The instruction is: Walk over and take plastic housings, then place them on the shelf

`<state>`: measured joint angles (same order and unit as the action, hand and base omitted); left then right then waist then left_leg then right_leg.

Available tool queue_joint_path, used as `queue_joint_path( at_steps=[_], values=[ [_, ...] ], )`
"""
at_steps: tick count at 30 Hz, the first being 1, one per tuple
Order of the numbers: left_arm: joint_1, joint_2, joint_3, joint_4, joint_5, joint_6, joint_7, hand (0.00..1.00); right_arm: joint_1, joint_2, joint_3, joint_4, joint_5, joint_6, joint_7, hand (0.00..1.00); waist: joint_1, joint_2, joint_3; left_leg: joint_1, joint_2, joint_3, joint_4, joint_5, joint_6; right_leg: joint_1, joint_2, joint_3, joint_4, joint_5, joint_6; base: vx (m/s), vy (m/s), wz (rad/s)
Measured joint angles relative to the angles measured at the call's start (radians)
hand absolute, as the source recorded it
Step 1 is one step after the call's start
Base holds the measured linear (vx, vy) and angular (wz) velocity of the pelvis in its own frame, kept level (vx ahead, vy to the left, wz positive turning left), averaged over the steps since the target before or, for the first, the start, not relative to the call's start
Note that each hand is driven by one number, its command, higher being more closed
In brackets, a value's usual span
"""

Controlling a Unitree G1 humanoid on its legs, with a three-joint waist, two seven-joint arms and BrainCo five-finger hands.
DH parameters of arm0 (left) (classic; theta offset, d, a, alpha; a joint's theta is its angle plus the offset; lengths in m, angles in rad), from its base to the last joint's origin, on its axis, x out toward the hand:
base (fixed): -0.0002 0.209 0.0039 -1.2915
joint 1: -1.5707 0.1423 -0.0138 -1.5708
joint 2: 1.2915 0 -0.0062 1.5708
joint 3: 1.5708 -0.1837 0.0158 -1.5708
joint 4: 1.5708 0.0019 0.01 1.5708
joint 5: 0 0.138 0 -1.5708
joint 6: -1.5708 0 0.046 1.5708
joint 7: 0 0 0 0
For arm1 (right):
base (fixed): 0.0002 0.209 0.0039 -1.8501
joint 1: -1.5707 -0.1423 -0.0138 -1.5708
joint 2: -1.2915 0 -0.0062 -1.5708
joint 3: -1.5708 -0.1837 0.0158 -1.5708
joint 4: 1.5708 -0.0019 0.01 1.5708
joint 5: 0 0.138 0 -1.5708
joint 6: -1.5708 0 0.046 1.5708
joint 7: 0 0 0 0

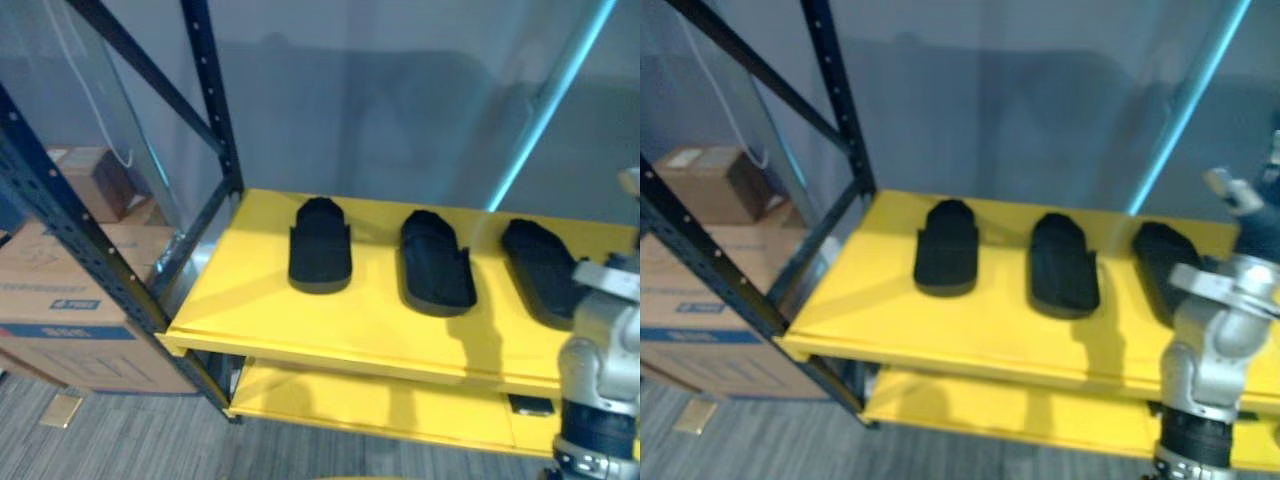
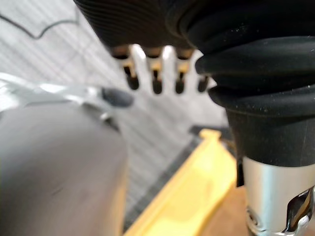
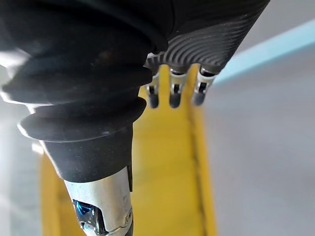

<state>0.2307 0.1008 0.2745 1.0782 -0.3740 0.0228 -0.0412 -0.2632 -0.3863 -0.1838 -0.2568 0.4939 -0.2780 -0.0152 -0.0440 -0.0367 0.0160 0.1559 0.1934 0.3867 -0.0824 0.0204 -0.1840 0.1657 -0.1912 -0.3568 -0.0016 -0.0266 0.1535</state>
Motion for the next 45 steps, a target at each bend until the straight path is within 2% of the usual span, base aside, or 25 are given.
queue_joint_path(
  at_steps=[4,6,9,14,18,23,28,33,38,45],
  values=[
    [0.005,0.003,-0.006,0.003,-0.003,0.0,0.005,0.0,-0.006,0.07,0.128,0.041,-0.041,0.076,0.018,0.0,0.032,-0.015,0.01,-0.007,-0.004,-0.023,0.0,0.003,0.001,0.012,-0.002,-0.025,-0.006,0.0,0.0,-0.01,-0.008,0.17],
    [0.006,0.003,-0.007,0.003,-0.006,0.0,0.006,0.0,-0.009,0.09,0.15,0.068,-0.036,0.092,0.019,0.0,0.033,-0.016,0.011,-0.016,-0.004,-0.03,0.0,0.007,0.002,0.011,-0.002,-0.03,-0.006,0.0,0.0,-0.02,-0.013,0.17],
    [0.004,0.002,-0.012,0.003,-0.013,0.0,0.019,0.0,-0.011,0.121,0.197,0.132,-0.036,0.114,0.02,0.0,0.033,-0.011,0.03,-0.019,-0.005,-0.049,0.0,0.014,0.004,0.018,-0.002,-0.05,-0.006,0.0,0.0,-0.02,-0.015,0.13],
    [0.003,-0.004,-0.015,0.003,-0.021,0.0,0.023,0.0,0.025,0.155,0.296,0.235,-0.064,0.178,0.01,0.0,0.036,0.01,0.045,-0.019,-0.005,-0.053,-0.001,0.019,0.005,0.02,-0.002,-0.053,-0.006,-0.001,0.001,0.0,0.0,0.0],
    [0.002,-0.008,-0.02,0.002,-0.022,0.0,0.028,0.0,0.067,0.191,0.36,0.321,-0.083,0.201,-0.015,0.0,0.038,0.013,0.052,-0.027,-0.006,-0.066,-0.001,0.025,0.006,0.021,-0.001,-0.063,-0.006,-0.001,0.001,-0.01,-0.004,0.06],
    [-0.006,-0.01,-0.023,-0.001,-0.022,0.0,0.039,0.0,0.071,0.207,0.365,0.354,-0.107,0.206,-0.057,0.0,0.042,0.014,0.064,-0.039,-0.007,-0.088,-0.005,0.033,0.008,0.025,-0.001,-0.085,-0.006,-0.001,0.001,-0.01,-0.007,0.13],
    [-0.006,-0.011,-0.025,-0.001,-0.051,0.0,0.039,0.0,0.071,0.224,0.373,0.37,-0.118,0.253,-0.058,0.0,0.046,0.017,0.066,-0.044,-0.008,-0.098,-0.005,0.036,0.008,0.028,-0.001,-0.093,-0.006,-0.001,0.001,0.0,0.0,0.06],
    [-0.011,-0.012,-0.028,-0.002,-0.053,0.0,0.039,0.0,0.071,0.228,0.392,0.4,-0.119,0.257,-0.081,0.0,0.048,0.019,0.067,-0.051,-0.009,-0.107,-0.005,0.039,0.008,0.028,-0.001,-0.104,-0.007,-0.001,0.001,0.0,-0.001,0.05],
    [-0.013,-0.01,-0.048,-0.004,-0.053,0.0,0.041,0.0,0.07,0.235,0.392,0.4,-0.137,0.254,-0.144,0.0,0.055,0.02,0.067,-0.052,-0.009,-0.107,-0.005,0.039,0.008,0.028,-0.001,-0.104,-0.007,-0.001,0.001,0.0,0.0,0.0],
    [-0.014,-0.01,-0.052,-0.004,-0.058,0.001,0.04,0.0,0.066,0.254,0.39,0.4,-0.154,0.21,-0.2,0.0,0.055,0.023,0.069,-0.051,-0.009,-0.107,-0.005,0.04,0.008,0.029,-0.001,-0.104,-0.007,-0.001,0.001,0.0,0.0,0.0]
  ],
)
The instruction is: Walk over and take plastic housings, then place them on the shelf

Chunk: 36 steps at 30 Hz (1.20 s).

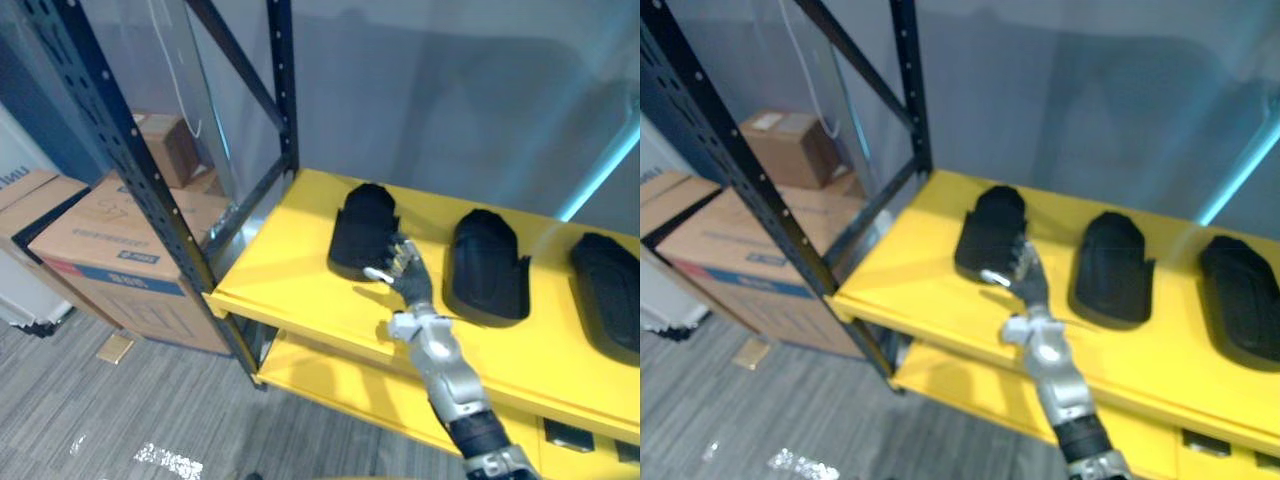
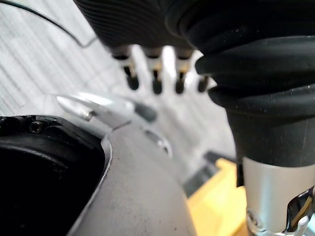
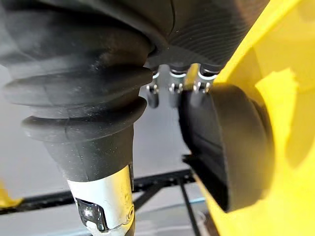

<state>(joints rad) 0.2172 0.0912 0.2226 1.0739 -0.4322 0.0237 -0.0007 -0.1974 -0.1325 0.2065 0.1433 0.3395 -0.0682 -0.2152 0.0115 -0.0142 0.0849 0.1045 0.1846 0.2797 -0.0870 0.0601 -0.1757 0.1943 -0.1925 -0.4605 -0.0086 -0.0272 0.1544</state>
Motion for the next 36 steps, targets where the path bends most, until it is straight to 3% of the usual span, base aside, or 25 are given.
queue_joint_path(
  at_steps=[4,10,21,30,36],
  values=[
    [0.0,0.0,0.0,0.0,0.0,0.0,0.0,0.0,0.0,0.011,0.0,0.0,0.0,-0.006,-0.003,0.0,0.0,0.001,0.0,0.0,0.0,0.0,0.0,0.0,0.0,0.0,0.0,0.0,0.0,0.0,0.0,0.0,0.0,0.0],
    [0.0,-0.001,-0.001,0.0,0.0,0.0,0.0,0.0,-0.003,0.013,0.0,-0.001,0.0,-0.084,-0.006,0.0,0.001,0.002,0.001,0.0,0.0,0.0,0.0,0.0,0.0,0.0,0.0,0.0,0.0,0.0,0.0,0.0,0.0,0.0],
    [-0.001,-0.002,-0.009,0.0,-0.001,0.001,0.0,0.0,-0.003,0.018,0.0,0.0,-0.06,-0.057,-0.096,0.0,0.001,0.011,0.007,0.0,0.0,0.0,0.0,0.0,0.0,0.0,0.0,0.0,-0.001,0.0,0.0,0.0,0.0,0.0],
    [-0.001,-0.002,-0.01,0.0,-0.002,0.002,0.0,0.0,-0.003,0.018,0.0,0.037,-0.059,0.004,-0.064,0.0,0.002,0.011,0.007,0.0,0.0,0.001,0.0,0.0,0.0,0.0,0.0,0.0,-0.001,0.0,0.0,0.0,0.0,0.0],
    [-0.001,-0.002,-0.01,0.0,-0.002,0.002,0.0,0.0,-0.003,0.018,0.003,0.038,-0.056,0.004,-0.02,0.0,0.002,0.011,0.007,0.0,0.0,0.001,0.0,0.0,0.0,0.001,0.0,0.0,-0.001,0.0,0.0,0.0,0.0,0.0]
  ],
)
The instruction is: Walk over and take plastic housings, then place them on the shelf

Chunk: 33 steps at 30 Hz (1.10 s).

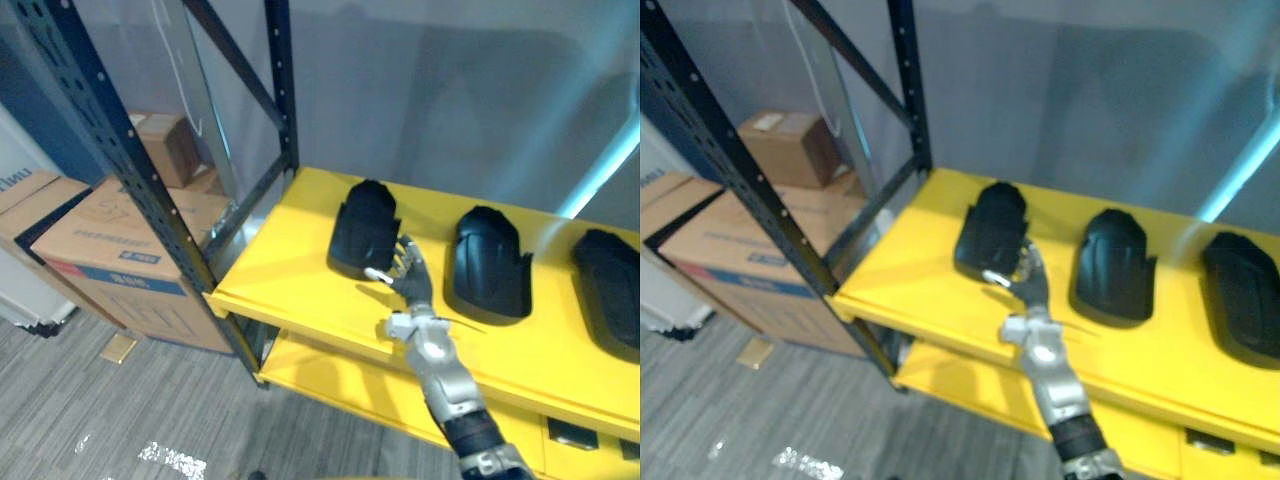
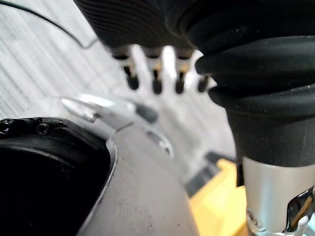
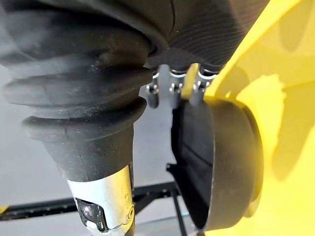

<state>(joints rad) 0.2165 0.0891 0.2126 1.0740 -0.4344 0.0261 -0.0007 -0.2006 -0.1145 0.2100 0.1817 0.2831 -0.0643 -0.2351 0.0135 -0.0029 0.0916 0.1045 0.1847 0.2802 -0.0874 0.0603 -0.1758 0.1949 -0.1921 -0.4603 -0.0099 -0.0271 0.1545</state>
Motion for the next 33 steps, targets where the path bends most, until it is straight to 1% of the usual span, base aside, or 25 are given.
queue_joint_path(
  at_steps=[3,10,13,14,15,16,18,19,20,21,22,24,25,27,29,30,31,32,33],
  values=[
    [0.0,0.0,0.0,0.0,0.0,0.003,0.0,0.0,0.0,0.0,0.001,0.001,0.005,0.0,0.016,0.0,0.0,0.0,0.0,0.0,0.0,0.0,0.0,0.0,0.0,0.0,0.0,0.0,0.0,0.0,0.0,0.0,0.0,0.0],
    [0.0,0.002,0.0,0.0,0.0,0.009,0.0,0.0,0.0,0.0,0.017,0.001,0.005,0.0,0.012,0.0,0.0,-0.004,-0.003,0.0,0.0,0.0,0.0,0.0,0.0,0.0,0.0,0.0,0.0,0.0,0.0,0.0,0.0,0.0],
    [-0.001,0.003,0.0,0.0,0.0,0.009,0.0,0.0,0.0,0.001,0.018,0.003,-0.02,-0.004,-0.029,0.0,0.001,-0.005,-0.004,0.0,0.0,0.001,0.0,0.0,0.0,0.0,0.0,0.0,0.0,0.0,0.0,0.0,0.0,0.0],
    [-0.001,0.003,0.0,0.0,0.0,0.009,0.0,0.0,0.0,0.005,0.018,0.005,-0.046,-0.015,-0.06,0.0,0.002,-0.006,-0.005,0.0,0.0,0.001,0.0,0.0,0.0,0.0,0.0,0.0,0.0,0.0,0.0,0.0,0.0,0.0],
    [-0.001,0.003,0.0,0.0,0.0,0.009,0.0,0.0,0.0,0.007,0.017,0.008,-0.073,-0.043,-0.091,0.0,0.002,-0.006,-0.005,0.0,0.0,0.001,0.0,0.0,0.0,0.0,0.0,0.0,0.0,0.0,0.0,0.0,0.0,0.0],
    [0.0,0.003,0.0,0.0,0.0,0.009,0.001,0.0,0.0,0.008,0.016,0.009,-0.092,-0.062,-0.106,0.0,0.002,-0.006,-0.005,0.0,0.0,0.001,0.0,0.0,0.0,0.0,0.0,0.0,0.0,0.0,0.0,0.0,0.0,0.0],
    [0.0,0.003,0.002,0.0,0.002,0.008,0.0,0.0,-0.001,0.014,0.01,-0.007,-0.189,-0.165,-0.185,0.0,0.002,-0.006,-0.005,0.0,0.0,0.001,0.0,0.0,0.0,0.0,0.0,0.0,0.0,0.0,0.0,0.0,0.0,0.0],
    [0.0,0.003,0.003,0.0,0.002,0.008,0.0,0.0,-0.002,0.015,0.006,-0.025,-0.206,-0.184,-0.202,0.0,0.002,-0.006,-0.005,0.0,0.0,0.001,0.0,0.0,0.0,0.0,0.0,0.0,0.0,0.0,0.0,0.0,0.0,0.0],
    [0.0,0.002,0.005,0.001,0.003,0.005,0.0,0.0,-0.001,0.016,-0.002,-0.076,-0.252,-0.221,-0.241,0.0,0.002,-0.006,-0.006,-0.001,0.001,0.001,0.003,0.002,0.001,-0.001,0.0,0.003,0.0,0.001,0.0,0.0,0.0,0.0],
    [0.001,0.002,0.009,0.0,0.004,-0.001,-0.001,0.0,-0.001,0.014,-0.022,-0.152,-0.305,-0.245,-0.283,0.0,0.002,-0.009,-0.009,-0.003,0.001,0.002,0.004,0.003,0.002,-0.002,0.001,0.006,0.0,0.001,0.0,0.0,0.0,0.0],
    [0.001,0.001,0.011,0.0,0.004,-0.002,-0.001,0.0,-0.001,0.013,-0.039,-0.196,-0.321,-0.255,-0.3,0.0,0.003,-0.01,-0.009,-0.003,0.002,0.002,0.004,0.003,0.001,-0.002,0.001,0.007,0.0,0.001,0.0,0.0,0.0,0.0],
    [0.009,0.002,0.012,-0.001,0.006,-0.003,-0.002,0.0,0.001,0.001,-0.12,-0.318,-0.336,-0.291,-0.358,0.0,0.004,-0.017,-0.018,-0.003,0.003,0.004,0.004,0.003,0.001,-0.004,0.003,0.009,0.0,0.001,0.0,0.0,0.0,0.0],
    [0.012,0.002,0.014,-0.001,0.009,-0.003,-0.002,0.0,0.003,-0.003,-0.147,-0.34,-0.33,-0.295,-0.374,0.0,0.004,-0.02,-0.021,-0.003,0.003,0.005,0.004,0.003,0.001,-0.005,0.003,0.012,0.0,0.001,0.0,0.0,0.0,-0.09],
    [0.026,0.004,0.022,0.0,0.013,-0.003,-0.002,0.0,0.044,-0.012,-0.309,-0.39,-0.259,-0.323,-0.429,0.0,0.002,-0.028,-0.034,-0.005,0.005,0.024,0.004,0.003,0.001,-0.022,0.003,0.031,0.002,0.001,-0.001,-0.01,0.005,-0.19],
    [0.03,0.005,0.022,0.0,0.016,-0.003,-0.002,0.0,0.111,-0.012,-0.433,-0.392,-0.209,-0.322,-0.477,0.0,0.0,-0.029,-0.038,-0.002,0.005,0.037,0.003,0.003,0.001,-0.033,0.003,0.051,0.003,0.003,-0.001,-0.02,0.009,-0.25],
    [0.031,0.005,0.022,0.002,0.019,-0.003,-0.002,0.0,0.165,-0.013,-0.511,-0.387,-0.178,-0.32,-0.499,0.0,-0.01,-0.025,-0.039,-0.001,0.005,0.048,0.001,0.002,0.001,-0.04,0.003,0.062,0.004,0.006,0.0,-0.03,0.009,-0.23],
    [0.032,0.004,0.022,0.002,0.02,-0.002,-0.002,0.0,0.189,-0.013,-0.544,-0.379,-0.173,-0.313,-0.51,0.0,-0.017,-0.022,-0.041,-0.001,0.005,0.054,0.001,0.002,0.001,-0.044,0.002,0.067,0.004,0.008,0.0,-0.03,0.015,-0.28],
    [0.039,0.001,0.022,0.002,0.021,-0.002,-0.002,0.0,0.228,-0.013,-0.598,-0.347,-0.163,-0.303,-0.527,0.0,-0.031,-0.014,-0.046,-0.001,0.006,0.064,0.001,0.001,0.001,-0.056,0.002,0.081,0.004,0.011,-0.001,-0.02,0.014,-0.28],
    [0.04,-0.001,0.021,0.002,0.022,0.0,-0.002,0.0,0.267,-0.012,-0.645,-0.302,-0.104,-0.304,-0.528,0.0,-0.044,-0.006,-0.049,0.0,0.006,0.076,0.001,0.0,0.001,-0.061,0.002,0.089,0.002,0.015,-0.002,-0.02,0.018,-0.28]
  ],
)
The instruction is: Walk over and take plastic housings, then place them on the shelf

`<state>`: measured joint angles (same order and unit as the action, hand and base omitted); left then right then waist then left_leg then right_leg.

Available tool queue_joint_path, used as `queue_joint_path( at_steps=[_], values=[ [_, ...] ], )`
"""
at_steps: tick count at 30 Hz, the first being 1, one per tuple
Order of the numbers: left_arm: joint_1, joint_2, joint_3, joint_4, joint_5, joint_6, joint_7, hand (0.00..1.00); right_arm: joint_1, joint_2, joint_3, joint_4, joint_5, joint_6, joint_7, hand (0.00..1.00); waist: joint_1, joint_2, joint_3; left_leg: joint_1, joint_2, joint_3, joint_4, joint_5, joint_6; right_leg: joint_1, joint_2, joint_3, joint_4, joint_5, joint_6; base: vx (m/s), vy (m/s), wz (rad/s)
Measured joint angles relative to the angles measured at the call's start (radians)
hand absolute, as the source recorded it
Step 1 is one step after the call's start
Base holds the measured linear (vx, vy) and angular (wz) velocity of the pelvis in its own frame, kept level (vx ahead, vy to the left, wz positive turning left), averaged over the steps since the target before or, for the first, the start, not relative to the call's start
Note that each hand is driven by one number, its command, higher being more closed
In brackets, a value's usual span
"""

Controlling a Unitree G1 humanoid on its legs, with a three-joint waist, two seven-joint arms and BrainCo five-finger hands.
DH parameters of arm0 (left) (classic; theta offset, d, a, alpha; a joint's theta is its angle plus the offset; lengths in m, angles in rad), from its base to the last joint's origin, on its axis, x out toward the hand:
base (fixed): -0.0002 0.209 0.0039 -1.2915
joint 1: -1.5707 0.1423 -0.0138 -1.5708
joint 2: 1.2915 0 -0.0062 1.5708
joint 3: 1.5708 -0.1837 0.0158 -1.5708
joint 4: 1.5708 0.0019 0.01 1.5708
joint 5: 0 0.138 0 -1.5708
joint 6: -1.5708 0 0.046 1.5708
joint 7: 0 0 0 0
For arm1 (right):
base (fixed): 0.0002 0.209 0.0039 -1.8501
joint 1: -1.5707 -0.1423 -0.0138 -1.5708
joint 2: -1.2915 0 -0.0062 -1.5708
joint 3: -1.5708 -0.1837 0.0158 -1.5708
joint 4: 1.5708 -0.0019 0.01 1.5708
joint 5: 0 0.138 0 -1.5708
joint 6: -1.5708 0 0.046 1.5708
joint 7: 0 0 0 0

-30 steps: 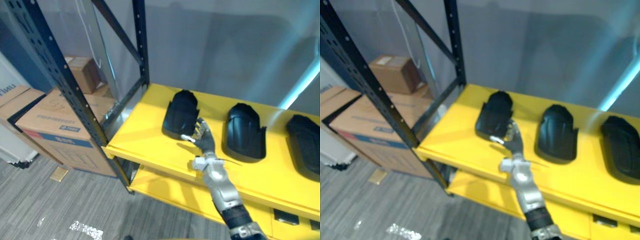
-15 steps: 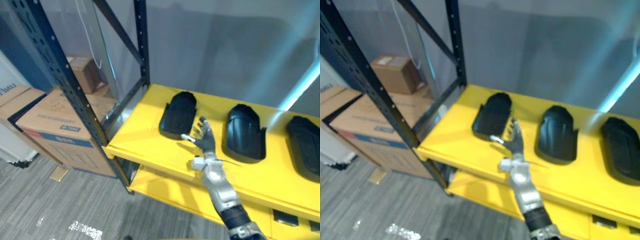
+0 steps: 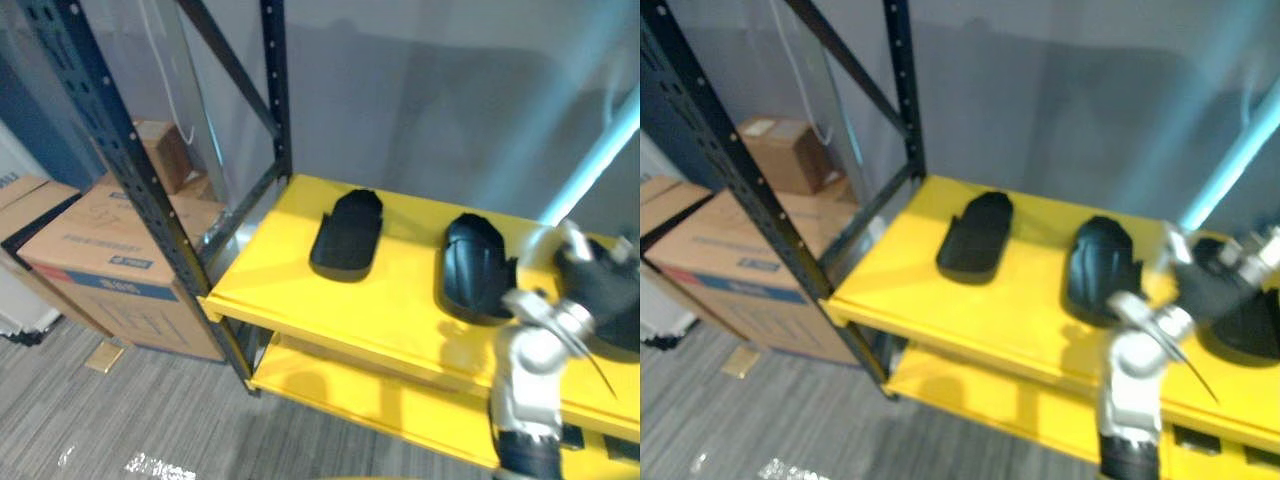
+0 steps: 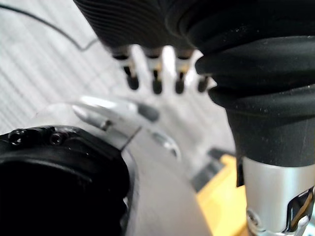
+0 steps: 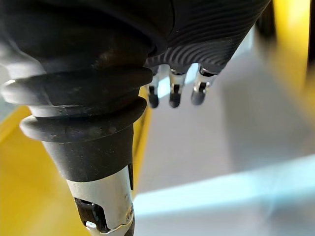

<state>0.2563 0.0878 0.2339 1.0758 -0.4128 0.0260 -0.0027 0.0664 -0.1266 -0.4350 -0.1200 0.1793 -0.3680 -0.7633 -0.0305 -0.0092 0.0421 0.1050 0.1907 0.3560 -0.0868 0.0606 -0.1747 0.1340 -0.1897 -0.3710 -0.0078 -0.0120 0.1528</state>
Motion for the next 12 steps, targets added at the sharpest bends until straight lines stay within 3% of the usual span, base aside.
queue_joint_path(
  at_steps=[3,5,8,12],
  values=[
    [-0.008,-0.005,-0.001,-0.001,0.004,0.007,-0.002,0.0,0.072,0.009,-0.086,0.211,0.211,-0.008,0.03,0.0,-0.019,0.007,-0.003,0.022,0.001,0.041,0.0,-0.008,-0.001,-0.011,0.0,0.043,0.0,0.007,0.001,-0.01,0.016,-0.39],
    [-0.015,-0.008,-0.002,-0.003,0.003,0.024,-0.003,0.0,0.114,0.029,-0.121,0.349,0.237,-0.005,0.065,0.0,-0.034,0.017,-0.003,0.037,0.001,0.062,-0.001,-0.013,-0.002,-0.009,-0.001,0.057,0.001,0.008,0.002,-0.01,0.017,-0.32],
    [-0.042,-0.015,-0.005,-0.006,0.004,0.041,-0.004,0.0,0.151,0.053,-0.141,0.551,0.23,0.034,0.114,0.0,-0.041,0.03,0.002,0.058,0.002,0.092,-0.001,-0.016,-0.003,-0.011,0.0,0.084,0.0,0.011,0.001,-0.02,0.01,-0.29],
    [-0.081,-0.014,-0.025,-0.018,0.02,0.048,-0.004,0.0,0.156,0.071,-0.132,0.787,0.252,0.094,0.279,0.0,-0.04,0.026,0.003,0.071,0.002,0.11,-0.002,-0.019,-0.005,-0.01,0.0,0.102,0.0,0.01,-0.005,-0.02,0.005,-0.12]
  ],
)
